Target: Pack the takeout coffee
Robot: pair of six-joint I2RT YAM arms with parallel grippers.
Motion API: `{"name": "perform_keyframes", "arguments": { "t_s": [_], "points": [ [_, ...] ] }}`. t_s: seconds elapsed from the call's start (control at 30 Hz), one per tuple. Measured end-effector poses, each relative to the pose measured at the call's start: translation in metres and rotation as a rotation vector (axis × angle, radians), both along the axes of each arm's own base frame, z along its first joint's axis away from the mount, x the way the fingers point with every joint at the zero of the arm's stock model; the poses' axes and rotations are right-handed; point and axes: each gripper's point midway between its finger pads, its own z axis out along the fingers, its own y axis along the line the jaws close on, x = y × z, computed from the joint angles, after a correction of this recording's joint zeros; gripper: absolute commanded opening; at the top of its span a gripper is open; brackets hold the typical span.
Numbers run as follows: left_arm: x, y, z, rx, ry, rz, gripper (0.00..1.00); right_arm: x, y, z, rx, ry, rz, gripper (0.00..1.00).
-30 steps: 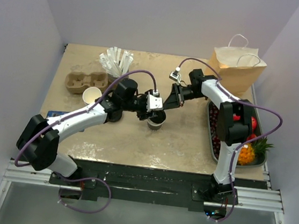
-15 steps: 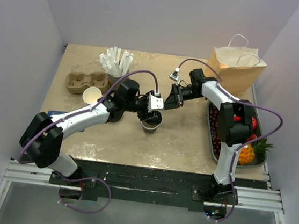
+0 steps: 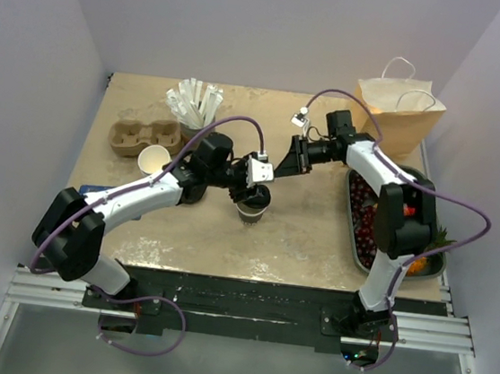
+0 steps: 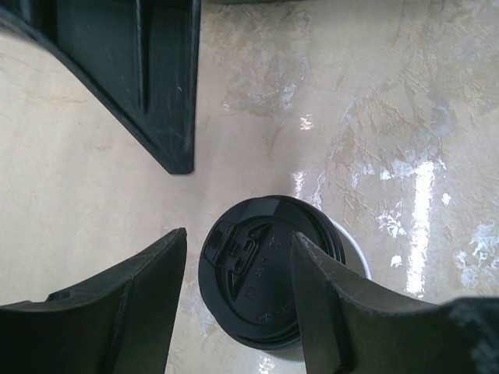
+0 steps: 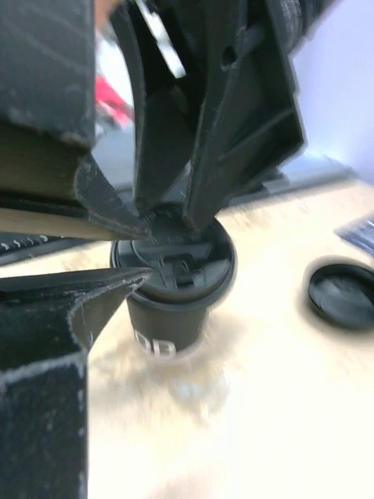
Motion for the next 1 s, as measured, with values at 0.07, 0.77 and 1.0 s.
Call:
{"name": "perform_keyframes", "arguments": {
  "t_s": [0.07, 0.77, 1.0],
  "points": [
    [-0.001, 0.002, 0.001, 0.003, 0.004, 0.008, 0.63, 0.009, -0.006, 0.005, -0.034, -0.079, -0.060, 0.21],
    [-0.045, 0.043, 0.011, 0.039, -0.003, 0.019, 0.64, 0.047, 0.029, -0.055, -0.263, -0.363, -0.106, 0.17],
    [-0.051, 0.044, 0.003, 0.062, -0.021, -0.035, 0.69, 0.037, 0.036, -0.059, -0.274, -0.380, -0.074, 0.17]
  ]
}}
